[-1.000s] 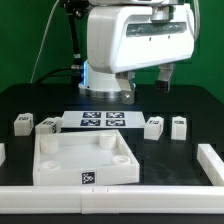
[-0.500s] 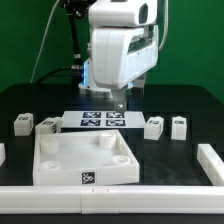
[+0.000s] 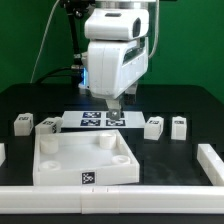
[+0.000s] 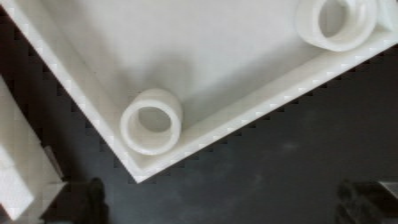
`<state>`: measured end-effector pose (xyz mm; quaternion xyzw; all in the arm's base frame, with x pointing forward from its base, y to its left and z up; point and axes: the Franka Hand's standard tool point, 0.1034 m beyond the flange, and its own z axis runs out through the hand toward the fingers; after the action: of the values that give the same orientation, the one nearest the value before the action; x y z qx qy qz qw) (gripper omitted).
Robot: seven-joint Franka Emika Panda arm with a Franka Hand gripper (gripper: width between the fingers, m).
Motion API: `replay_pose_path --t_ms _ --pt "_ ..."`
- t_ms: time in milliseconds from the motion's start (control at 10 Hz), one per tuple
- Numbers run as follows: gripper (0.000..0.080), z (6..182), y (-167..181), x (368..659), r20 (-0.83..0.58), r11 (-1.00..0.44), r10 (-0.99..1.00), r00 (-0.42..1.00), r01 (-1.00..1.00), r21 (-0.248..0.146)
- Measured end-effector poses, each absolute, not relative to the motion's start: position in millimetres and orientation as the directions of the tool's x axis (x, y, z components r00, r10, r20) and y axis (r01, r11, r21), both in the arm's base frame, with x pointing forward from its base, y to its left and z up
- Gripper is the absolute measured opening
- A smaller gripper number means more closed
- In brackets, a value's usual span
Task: Assemble one leg
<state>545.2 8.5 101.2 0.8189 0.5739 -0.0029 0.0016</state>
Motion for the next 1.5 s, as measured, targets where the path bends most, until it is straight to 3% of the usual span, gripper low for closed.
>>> replay_pose_path --t_ms 200,400,700,1100,1500 --pt "0.0650 99.1 5.9 542.5 -0.010 -0.276 0.961 0.276 0.961 0.003" --pt "0.0650 81.4 -5.9 515.9 -0.016 -0.084 0.996 0.084 0.996 -0.015" --pt "0.0650 60.1 -26.7 492.4 -0.009 0.069 0.998 -0.069 0.997 -0.033" --pt "0.0650 58.4 -28.6 490.9 -0.008 0.038 0.999 -0.038 0.998 -0.045" --pt "0.0650 25.0 -58.7 456.0 0.007 0.130 0.991 -0.130 0.991 -0.025"
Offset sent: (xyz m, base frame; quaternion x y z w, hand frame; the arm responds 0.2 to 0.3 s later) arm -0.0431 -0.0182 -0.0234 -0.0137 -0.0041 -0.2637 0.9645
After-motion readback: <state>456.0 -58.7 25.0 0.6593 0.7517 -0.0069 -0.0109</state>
